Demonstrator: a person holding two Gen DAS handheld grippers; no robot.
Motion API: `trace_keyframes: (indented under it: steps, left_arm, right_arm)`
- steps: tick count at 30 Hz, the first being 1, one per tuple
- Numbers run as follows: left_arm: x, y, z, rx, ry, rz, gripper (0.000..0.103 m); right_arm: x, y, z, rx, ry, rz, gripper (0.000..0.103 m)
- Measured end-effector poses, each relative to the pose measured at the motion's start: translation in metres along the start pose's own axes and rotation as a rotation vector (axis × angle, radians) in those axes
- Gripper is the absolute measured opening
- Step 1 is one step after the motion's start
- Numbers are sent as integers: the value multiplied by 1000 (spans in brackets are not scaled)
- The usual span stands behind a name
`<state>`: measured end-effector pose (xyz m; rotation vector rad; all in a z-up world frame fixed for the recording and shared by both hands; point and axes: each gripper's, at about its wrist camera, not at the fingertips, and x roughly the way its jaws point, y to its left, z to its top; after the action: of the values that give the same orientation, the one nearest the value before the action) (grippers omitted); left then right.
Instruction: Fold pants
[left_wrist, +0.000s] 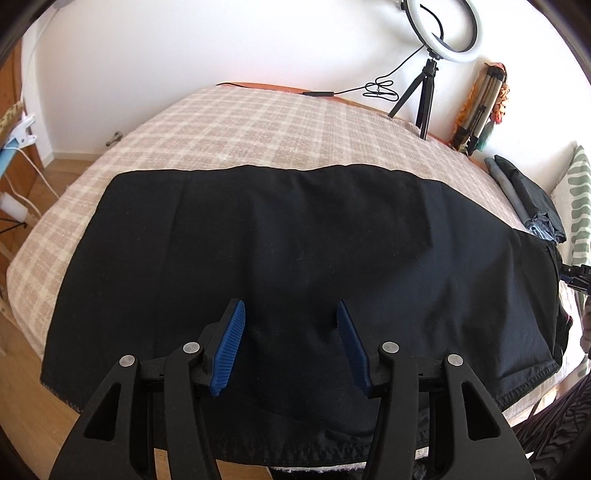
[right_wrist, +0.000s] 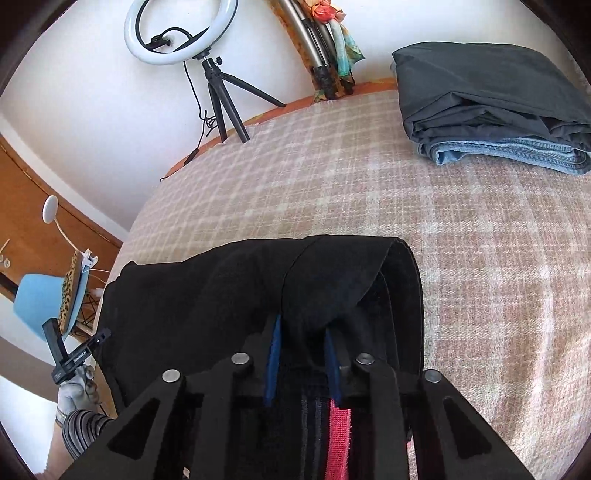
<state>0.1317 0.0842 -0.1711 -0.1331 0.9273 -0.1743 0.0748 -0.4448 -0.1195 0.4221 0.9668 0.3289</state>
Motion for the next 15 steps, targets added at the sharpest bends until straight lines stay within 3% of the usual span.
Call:
trace_keyframes:
  steps: [6,11,13,15]
  left_arm:
    - [0,-1,-1,21,-11,11,53]
    - [1,0,-1,23,-14,-2,53]
    - [1,0,-1,28,-15,-5,53]
    - [2,-2,-1,38,-14,1,53]
  right_arm:
    - [-30,37,0,-129,-12,-79,5]
    - [-46,51,7,-253,33,-216,4]
    - [-35,44,6,-270,70,-280,7]
    - [-14,31,5,-245,152,-326,19]
